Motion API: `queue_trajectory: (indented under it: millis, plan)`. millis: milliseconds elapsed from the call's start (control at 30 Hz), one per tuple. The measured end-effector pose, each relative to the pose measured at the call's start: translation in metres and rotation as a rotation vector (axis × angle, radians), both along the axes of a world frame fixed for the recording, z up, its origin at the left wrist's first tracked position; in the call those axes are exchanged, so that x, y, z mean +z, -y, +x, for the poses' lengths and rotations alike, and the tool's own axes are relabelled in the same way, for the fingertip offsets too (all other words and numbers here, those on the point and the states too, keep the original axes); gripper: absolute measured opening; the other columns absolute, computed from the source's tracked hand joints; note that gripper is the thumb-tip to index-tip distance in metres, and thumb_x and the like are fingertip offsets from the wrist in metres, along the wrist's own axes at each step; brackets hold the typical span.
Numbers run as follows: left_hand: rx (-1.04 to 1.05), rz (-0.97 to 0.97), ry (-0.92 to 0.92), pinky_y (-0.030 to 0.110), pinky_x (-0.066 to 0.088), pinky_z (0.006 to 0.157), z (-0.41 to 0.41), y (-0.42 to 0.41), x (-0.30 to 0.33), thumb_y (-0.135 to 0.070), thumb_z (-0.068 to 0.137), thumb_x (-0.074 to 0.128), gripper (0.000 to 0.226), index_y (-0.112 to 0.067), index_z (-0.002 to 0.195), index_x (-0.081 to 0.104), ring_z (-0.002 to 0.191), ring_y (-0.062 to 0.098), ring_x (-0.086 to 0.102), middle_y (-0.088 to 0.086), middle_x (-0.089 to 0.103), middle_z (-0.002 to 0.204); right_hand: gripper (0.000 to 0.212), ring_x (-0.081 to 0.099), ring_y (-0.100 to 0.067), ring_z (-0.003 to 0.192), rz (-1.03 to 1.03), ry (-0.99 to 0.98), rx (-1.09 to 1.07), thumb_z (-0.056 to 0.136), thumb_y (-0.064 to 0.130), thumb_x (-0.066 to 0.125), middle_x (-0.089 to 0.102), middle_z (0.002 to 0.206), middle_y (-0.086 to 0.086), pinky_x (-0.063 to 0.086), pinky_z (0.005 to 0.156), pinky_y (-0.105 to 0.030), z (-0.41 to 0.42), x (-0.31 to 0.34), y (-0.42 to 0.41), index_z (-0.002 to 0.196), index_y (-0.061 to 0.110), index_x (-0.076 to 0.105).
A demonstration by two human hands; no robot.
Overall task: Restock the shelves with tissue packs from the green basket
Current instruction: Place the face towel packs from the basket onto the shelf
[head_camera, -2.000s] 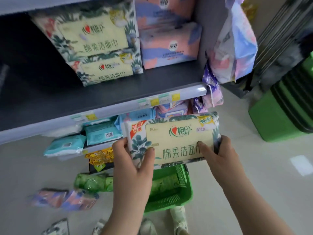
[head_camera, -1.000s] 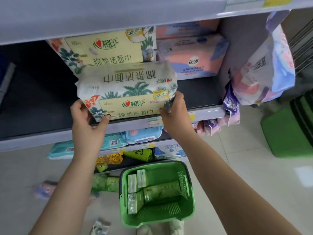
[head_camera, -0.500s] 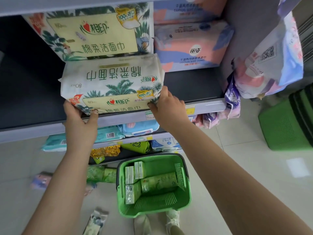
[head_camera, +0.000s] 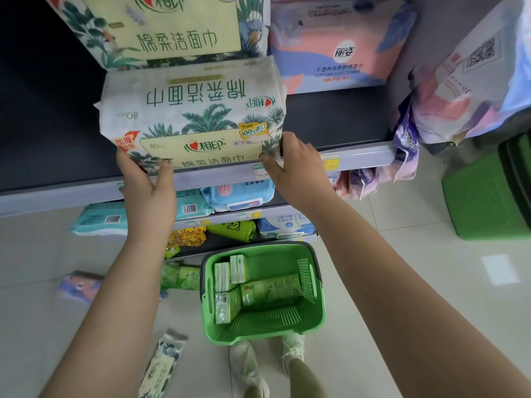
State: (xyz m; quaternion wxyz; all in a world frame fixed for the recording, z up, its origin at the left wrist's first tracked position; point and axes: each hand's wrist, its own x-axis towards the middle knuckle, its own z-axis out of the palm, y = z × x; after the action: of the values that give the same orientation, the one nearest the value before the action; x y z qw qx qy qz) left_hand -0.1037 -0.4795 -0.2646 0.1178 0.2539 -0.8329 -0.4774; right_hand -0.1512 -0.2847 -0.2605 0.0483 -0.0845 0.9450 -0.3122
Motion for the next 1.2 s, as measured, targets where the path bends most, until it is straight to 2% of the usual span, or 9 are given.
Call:
queue_trajectory:
  millis: [100,200,367,433,600,800,933,1100,1200]
  plan:
    - [0.002,-0.007,-0.006,0.011,0.029,0.081,0.000,0.001,0.000,-0.021,0.096,0.041,0.051,-0.018,0.143,0.021,0.106,0.001,0.041,-0.019,0.043,0.120,0.026,0.042,-0.024,0.076,-0.038,0.001,-0.027,0.096,0.037,0.044,0.045,0.074,0.003,0.031,0.074,-0.032,-0.004,-0.001,0.000,0.088,0.013,0.037]
    - [0.015,-0.022,-0.017,0.015,0.031,0.075,-0.001,0.001,0.002,-0.022,0.097,0.038,0.042,-0.017,0.137,0.029,0.098,0.005,0.046,-0.015,0.049,0.117,0.029,0.040,-0.023,0.071,-0.021,-0.013,-0.051,0.096,0.039,0.042,0.033,0.062,0.011,0.025,0.069,-0.029,-0.008,-0.002,0.002,0.084,0.013,0.033]
    - [0.019,-0.063,-0.028,0.022,0.033,0.084,-0.003,0.004,-0.001,-0.021,0.097,0.036,0.042,-0.013,0.138,0.028,0.105,0.010,0.048,-0.004,0.051,0.128,0.032,0.046,-0.023,0.073,-0.035,-0.022,-0.076,0.094,0.043,0.044,0.050,0.072,0.002,0.033,0.073,-0.031,-0.010,-0.002,0.003,0.084,0.012,0.043]
    - [0.007,-0.080,-0.021,0.025,0.033,0.087,-0.004,0.006,-0.003,-0.022,0.097,0.035,0.043,-0.012,0.138,0.027,0.111,0.017,0.048,0.000,0.050,0.131,0.033,0.047,-0.022,0.074,-0.062,-0.025,-0.095,0.093,0.043,0.046,0.055,0.077,-0.002,0.037,0.086,-0.035,-0.010,-0.003,0.002,0.083,0.013,0.046]
    - [-0.023,-0.079,-0.026,0.022,0.032,0.089,-0.001,0.007,-0.004,-0.023,0.098,0.036,0.047,-0.016,0.143,0.023,0.111,0.009,0.045,-0.008,0.049,0.130,0.034,0.055,-0.025,0.082,-0.082,-0.028,-0.127,0.093,0.042,0.047,0.064,0.084,-0.007,0.023,0.107,-0.037,-0.010,-0.007,0.003,0.084,0.010,0.055]
    - [-0.032,-0.020,0.021,0.019,0.020,0.102,0.004,0.001,-0.004,-0.027,0.098,0.039,0.071,-0.018,0.149,-0.010,0.137,0.011,0.027,-0.009,0.026,0.152,0.050,0.055,-0.028,0.099,-0.016,-0.068,-0.106,0.089,0.047,0.037,0.063,0.099,-0.006,0.015,0.113,-0.041,-0.004,-0.015,0.005,0.112,0.008,0.059]
    - [-0.007,-0.007,0.032,0.021,0.019,0.105,0.003,-0.003,-0.004,-0.027,0.098,0.040,0.074,-0.015,0.148,-0.012,0.139,0.012,0.025,-0.008,0.025,0.153,0.055,0.054,-0.028,0.104,0.014,-0.056,-0.096,0.088,0.048,0.036,0.063,0.106,-0.006,0.012,0.114,-0.040,-0.005,-0.016,0.003,0.119,0.008,0.057]
    - [0.019,-0.017,0.039,0.041,0.015,0.117,-0.001,-0.003,-0.008,-0.034,0.095,0.043,0.079,-0.016,0.148,-0.014,0.143,0.018,0.017,-0.002,0.015,0.157,0.043,0.053,-0.028,0.106,0.034,-0.065,-0.068,0.094,0.041,0.045,0.062,0.107,-0.005,0.012,0.114,-0.040,-0.006,-0.017,0.001,0.122,0.010,0.055]
    - [0.020,-0.033,0.044,0.040,0.011,0.118,0.001,-0.007,-0.008,-0.034,0.094,0.045,0.083,-0.012,0.147,-0.015,0.144,0.018,0.011,0.002,0.010,0.158,0.049,0.054,-0.030,0.103,0.070,-0.074,-0.033,0.091,0.044,0.042,0.062,0.104,-0.006,0.014,0.114,-0.042,-0.006,-0.019,-0.001,0.122,0.008,0.054]
